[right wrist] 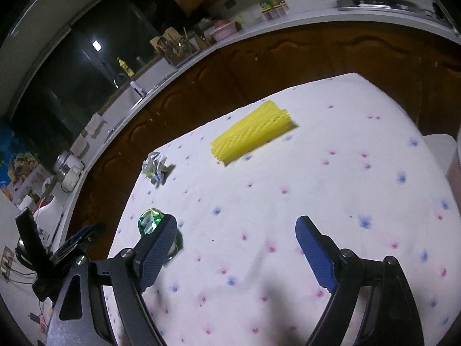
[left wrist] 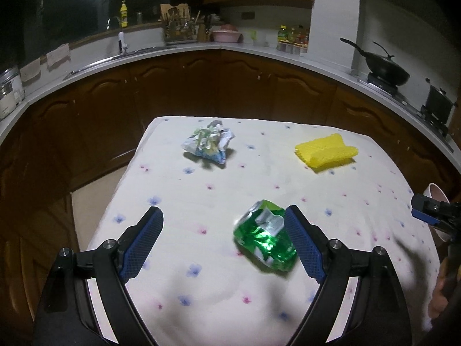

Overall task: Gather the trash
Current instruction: 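Move both tools back over the table toward the remaining trash, then grasp the crumpled paper wrapper with the left tool while the right tool grasps the yellow foam net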

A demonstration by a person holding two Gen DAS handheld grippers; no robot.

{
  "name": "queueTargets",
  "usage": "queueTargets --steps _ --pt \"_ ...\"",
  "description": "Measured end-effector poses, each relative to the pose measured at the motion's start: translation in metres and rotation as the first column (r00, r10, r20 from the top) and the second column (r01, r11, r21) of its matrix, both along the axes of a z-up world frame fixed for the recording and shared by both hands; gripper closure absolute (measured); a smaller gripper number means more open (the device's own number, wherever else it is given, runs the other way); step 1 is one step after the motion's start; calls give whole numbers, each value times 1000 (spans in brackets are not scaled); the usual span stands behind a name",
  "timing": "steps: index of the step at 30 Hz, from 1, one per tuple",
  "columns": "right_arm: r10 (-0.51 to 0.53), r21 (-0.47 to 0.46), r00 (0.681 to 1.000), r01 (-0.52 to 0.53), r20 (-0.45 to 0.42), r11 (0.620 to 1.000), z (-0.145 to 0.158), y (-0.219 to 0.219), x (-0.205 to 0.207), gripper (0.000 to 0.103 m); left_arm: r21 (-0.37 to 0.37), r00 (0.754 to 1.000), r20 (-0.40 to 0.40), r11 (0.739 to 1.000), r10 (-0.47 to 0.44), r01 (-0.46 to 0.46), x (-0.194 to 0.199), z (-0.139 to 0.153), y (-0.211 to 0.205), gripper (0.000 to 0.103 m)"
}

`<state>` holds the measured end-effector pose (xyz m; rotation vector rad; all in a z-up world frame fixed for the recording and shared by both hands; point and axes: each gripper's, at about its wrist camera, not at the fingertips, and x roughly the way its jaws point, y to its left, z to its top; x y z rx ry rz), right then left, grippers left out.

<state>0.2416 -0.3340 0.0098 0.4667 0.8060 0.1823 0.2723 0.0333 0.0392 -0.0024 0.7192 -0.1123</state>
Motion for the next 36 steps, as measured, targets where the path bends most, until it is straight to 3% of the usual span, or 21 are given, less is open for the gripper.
queueTargets --steps 12,18,23,30,32,33,34,35,36 --pt "17 6 999 -17 -30 1000 -7 15 42 16 38 1000 -13 999 17 -17 33 -10 13 15" --pt "-61 26 995 63 -75 998 -18 4 82 16 55 999 -49 998 -13 16 88 -14 15 15" --pt "-123 51 985 130 -125 990 -32 -6 115 16 69 990 -125 995 -60 69 157 -32 7 15" --pt "-184 84 971 198 -152 977 -47 -10 147 17 182 980 -199 981 -25 62 221 -71 -7 15" --pt "-196 82 966 212 -166 974 -52 -10 155 20 185 975 -218 980 -34 75 228 -78 -9 26" --pt "-202 80 965 217 -166 973 -53 -10 158 30 173 973 -225 981 -50 90 229 -80 -10 30" --pt "-206 73 965 220 -164 973 -54 -9 161 52 151 971 -229 983 -70 107 229 -81 -12 36" --pt "-207 60 964 220 -168 974 -57 -9 164 68 150 971 -226 983 -73 109 228 -81 -12 39" --pt "-201 55 963 213 -180 975 -59 -8 167 96 152 972 -221 982 -78 114 226 -81 -13 42"
